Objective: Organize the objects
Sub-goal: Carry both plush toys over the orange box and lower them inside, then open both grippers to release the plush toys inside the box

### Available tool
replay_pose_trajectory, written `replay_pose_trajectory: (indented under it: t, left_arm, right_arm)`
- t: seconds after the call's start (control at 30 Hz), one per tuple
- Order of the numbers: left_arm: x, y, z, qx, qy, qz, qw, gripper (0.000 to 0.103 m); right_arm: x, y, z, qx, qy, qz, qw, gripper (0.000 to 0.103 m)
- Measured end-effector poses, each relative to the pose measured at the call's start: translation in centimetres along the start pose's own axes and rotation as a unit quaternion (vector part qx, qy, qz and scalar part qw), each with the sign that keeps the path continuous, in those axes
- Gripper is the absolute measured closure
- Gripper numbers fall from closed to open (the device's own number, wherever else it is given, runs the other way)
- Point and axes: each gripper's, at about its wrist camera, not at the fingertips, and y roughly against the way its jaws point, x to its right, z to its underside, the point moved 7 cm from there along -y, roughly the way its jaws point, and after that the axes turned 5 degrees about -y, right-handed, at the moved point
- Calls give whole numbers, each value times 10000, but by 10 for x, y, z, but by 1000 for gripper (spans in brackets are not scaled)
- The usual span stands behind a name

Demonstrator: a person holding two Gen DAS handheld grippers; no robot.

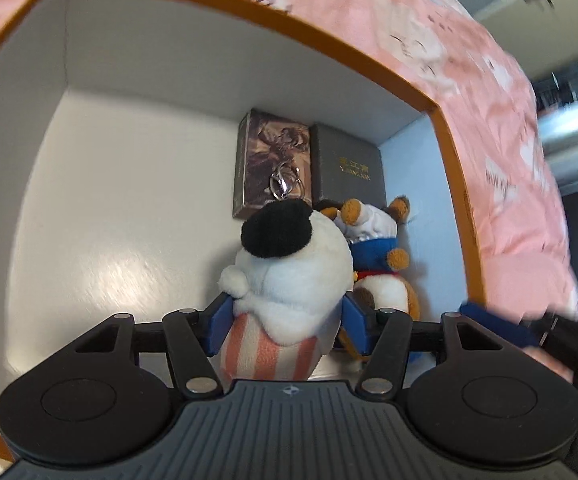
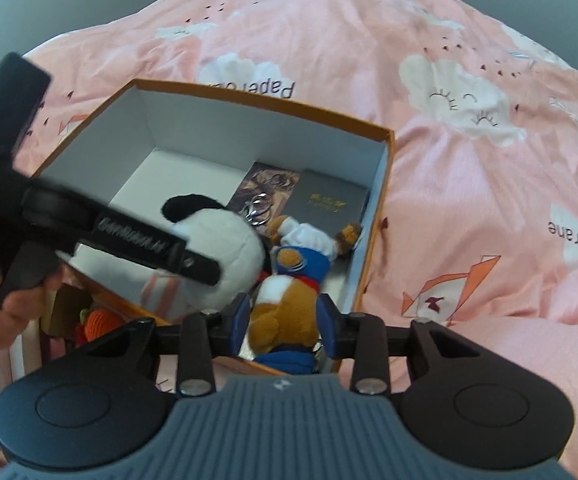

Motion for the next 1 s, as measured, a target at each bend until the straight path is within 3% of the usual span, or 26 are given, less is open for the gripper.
replay_pose_trajectory:
  t: [0.1, 0.17, 0.6, 0.77, 0.87, 0.93, 1.0]
  left_arm:
    - [3, -2, 0, 249, 474, 85, 9985, 37]
    - [10, -5, 0, 331, 479, 13, 9983, 37]
    - [17, -6, 3, 64, -210, -440, 9988, 33]
    - [22, 9, 7, 260, -661, -690, 9951, 34]
    - [26, 20, 10, 396, -949, -791, 9915, 43]
    - [29, 20, 11, 350, -1105, -758, 9904, 67]
    - [30, 15, 13, 218, -1120, -656, 9913, 70]
  right_arm:
    - [-1, -4, 3, -78, 33, -69, 9999, 76]
    - [0, -6, 4, -109, 27, -87, 9999, 81]
    - [10, -12, 8, -147, -295, -196, 9993, 84]
    - [10, -6, 10, -63, -283, -189, 9994, 83]
    - [10, -5, 10, -34, -271, -186, 9995, 83]
    - [10, -4, 10, -16, -277, -201, 9994, 83]
    - [9, -4, 10, -4, -265, -223, 9994, 83]
